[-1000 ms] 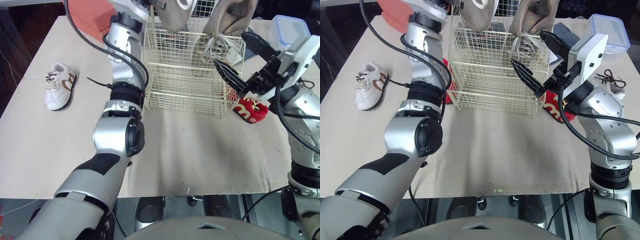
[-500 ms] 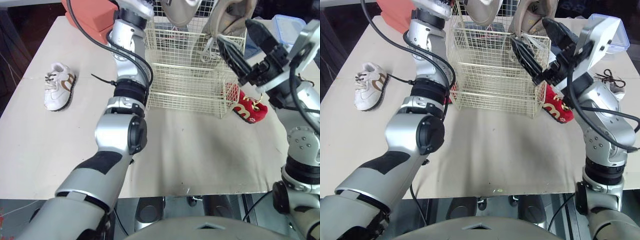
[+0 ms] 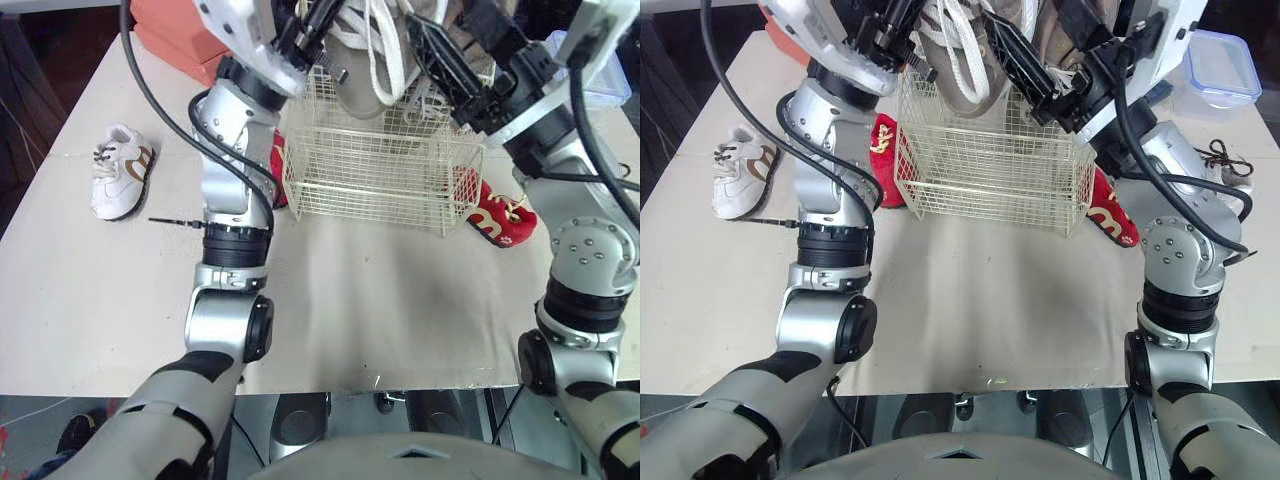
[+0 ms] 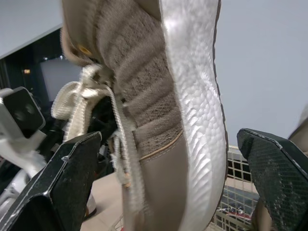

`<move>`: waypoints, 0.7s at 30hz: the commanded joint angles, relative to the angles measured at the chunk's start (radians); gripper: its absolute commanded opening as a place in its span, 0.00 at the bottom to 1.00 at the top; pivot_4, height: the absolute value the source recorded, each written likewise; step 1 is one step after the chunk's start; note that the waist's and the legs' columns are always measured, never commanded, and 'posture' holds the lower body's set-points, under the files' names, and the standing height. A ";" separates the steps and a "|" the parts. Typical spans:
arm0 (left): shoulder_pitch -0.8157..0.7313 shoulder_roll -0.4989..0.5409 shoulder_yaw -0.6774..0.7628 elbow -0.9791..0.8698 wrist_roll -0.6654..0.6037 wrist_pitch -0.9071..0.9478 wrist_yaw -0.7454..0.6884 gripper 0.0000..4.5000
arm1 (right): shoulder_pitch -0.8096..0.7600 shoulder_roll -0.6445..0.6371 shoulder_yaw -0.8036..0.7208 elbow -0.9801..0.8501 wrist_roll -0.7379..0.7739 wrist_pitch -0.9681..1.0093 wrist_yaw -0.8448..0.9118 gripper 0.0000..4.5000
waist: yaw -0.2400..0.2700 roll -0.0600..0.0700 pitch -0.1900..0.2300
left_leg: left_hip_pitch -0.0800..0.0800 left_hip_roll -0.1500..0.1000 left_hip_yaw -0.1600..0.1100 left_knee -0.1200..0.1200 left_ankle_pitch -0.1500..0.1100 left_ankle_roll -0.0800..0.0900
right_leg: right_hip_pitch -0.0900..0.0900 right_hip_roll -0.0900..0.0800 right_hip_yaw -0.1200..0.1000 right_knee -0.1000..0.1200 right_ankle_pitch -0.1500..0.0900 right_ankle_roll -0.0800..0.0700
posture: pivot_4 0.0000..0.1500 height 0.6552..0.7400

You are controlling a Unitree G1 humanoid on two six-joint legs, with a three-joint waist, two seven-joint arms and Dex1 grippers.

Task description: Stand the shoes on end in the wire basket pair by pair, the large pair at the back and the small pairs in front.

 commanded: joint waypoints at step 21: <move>0.102 0.162 0.000 -0.259 -0.287 0.430 -0.212 0.83 | 0.017 -0.035 0.004 -0.009 -0.064 -0.032 0.064 0.20 | -0.002 0.001 0.000 | 0.000 0.001 -0.001 0.000 0.000 0.000 | 0.000 0.000 0.002 0.000 0.000 0.000 | 1.00 0.36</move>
